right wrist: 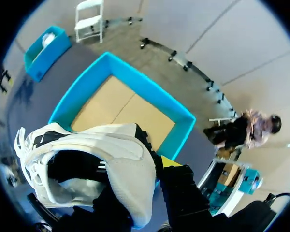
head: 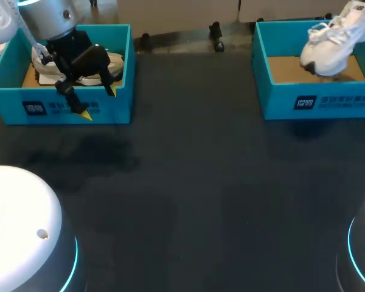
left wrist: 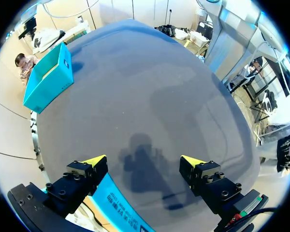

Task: Take the shoe out of the shoebox, open the shoe tongue, remove and reinsert the insole, then place the shoe into the shoebox

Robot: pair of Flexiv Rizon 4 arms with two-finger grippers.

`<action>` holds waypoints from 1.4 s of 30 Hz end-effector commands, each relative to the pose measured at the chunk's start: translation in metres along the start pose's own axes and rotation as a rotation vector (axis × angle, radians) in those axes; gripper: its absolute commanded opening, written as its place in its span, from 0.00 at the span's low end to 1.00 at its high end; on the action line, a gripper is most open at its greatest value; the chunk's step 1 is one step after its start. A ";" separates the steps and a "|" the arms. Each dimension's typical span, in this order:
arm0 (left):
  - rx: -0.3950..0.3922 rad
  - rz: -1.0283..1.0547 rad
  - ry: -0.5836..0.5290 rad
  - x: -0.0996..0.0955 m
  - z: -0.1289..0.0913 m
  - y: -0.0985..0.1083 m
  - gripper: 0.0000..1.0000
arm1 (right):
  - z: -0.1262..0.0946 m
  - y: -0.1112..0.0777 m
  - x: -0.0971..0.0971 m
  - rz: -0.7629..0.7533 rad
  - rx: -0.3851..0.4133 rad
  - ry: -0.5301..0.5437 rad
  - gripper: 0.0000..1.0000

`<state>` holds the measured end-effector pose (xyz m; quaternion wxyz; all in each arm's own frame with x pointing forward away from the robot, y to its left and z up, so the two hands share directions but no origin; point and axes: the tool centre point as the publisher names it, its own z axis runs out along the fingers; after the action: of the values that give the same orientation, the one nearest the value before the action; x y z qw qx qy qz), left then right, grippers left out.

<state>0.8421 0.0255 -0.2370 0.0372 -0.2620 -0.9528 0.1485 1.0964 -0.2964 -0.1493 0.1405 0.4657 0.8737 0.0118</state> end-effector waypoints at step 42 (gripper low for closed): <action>-0.002 0.000 0.000 0.001 0.000 0.000 1.00 | 0.025 -0.025 0.027 0.642 0.190 -0.143 0.00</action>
<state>0.8421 0.0256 -0.2370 0.0372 -0.2620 -0.9529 0.1485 1.0679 -0.2889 -0.1782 0.1502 0.7269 0.6668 -0.0662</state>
